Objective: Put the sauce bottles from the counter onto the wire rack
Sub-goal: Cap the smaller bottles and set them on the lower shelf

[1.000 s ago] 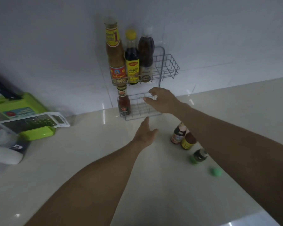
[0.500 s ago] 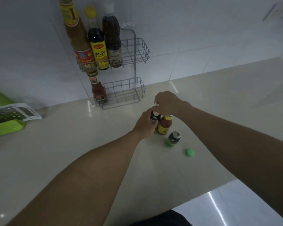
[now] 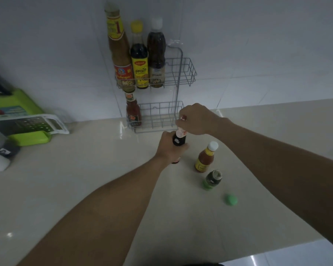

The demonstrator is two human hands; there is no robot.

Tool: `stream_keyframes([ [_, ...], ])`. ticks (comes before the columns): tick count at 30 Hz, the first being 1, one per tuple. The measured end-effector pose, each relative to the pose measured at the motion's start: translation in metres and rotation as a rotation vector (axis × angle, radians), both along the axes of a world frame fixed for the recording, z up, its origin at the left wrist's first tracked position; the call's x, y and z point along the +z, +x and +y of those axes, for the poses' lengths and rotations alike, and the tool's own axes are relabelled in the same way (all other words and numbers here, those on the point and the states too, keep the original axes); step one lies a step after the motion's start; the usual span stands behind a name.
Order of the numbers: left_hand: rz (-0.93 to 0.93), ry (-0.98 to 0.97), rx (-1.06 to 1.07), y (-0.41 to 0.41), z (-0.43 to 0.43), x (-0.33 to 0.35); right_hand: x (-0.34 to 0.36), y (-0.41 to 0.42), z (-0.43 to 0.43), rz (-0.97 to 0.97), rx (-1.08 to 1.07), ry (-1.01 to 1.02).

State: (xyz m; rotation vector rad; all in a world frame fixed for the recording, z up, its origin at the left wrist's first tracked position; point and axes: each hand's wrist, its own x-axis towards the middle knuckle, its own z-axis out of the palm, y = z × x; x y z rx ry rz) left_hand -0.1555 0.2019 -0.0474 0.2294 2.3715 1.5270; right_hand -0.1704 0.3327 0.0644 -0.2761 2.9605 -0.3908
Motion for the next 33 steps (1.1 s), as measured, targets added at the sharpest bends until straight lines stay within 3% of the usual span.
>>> stream_keyframes([
  [3,-0.087,0.060,0.047,-0.002,-0.010,0.018,0.005,-0.007,-0.009,0.095,0.113,0.027],
  [6,-0.090,0.045,0.157,0.001,-0.015,0.030,0.010,-0.011,-0.019,0.196,0.176,0.292],
  [10,-0.035,-0.100,0.273,0.007,-0.020,0.024,0.009,-0.013,-0.037,0.091,0.123,0.498],
  [12,-0.041,-0.156,0.291,0.009,-0.023,0.023,0.010,-0.017,-0.041,-0.057,0.016,0.402],
  [14,-0.104,-0.072,0.266,0.009,-0.027,0.026,0.012,-0.023,-0.042,-0.101,-0.010,0.185],
  [18,-0.197,0.074,0.189,0.003,-0.034,0.034,0.021,-0.021,-0.040,0.087,0.189,0.061],
  [21,-0.161,0.001,0.257,0.003,-0.030,0.037,0.017,-0.017,-0.040,0.177,0.103,0.171],
  [24,-0.135,-0.167,0.320,0.009,-0.026,0.032,0.005,-0.012,-0.048,0.053,0.011,0.401],
  [27,-0.194,-0.108,0.296,0.013,-0.028,0.029,0.012,-0.013,-0.051,-0.067,-0.071,0.277],
  [31,-0.297,0.066,0.087,0.008,-0.040,0.033,0.018,-0.016,-0.046,0.009,0.103,0.181],
  [33,-0.297,0.036,0.093,0.009,-0.041,0.035,0.014,-0.013,-0.045,0.043,0.100,0.188],
])
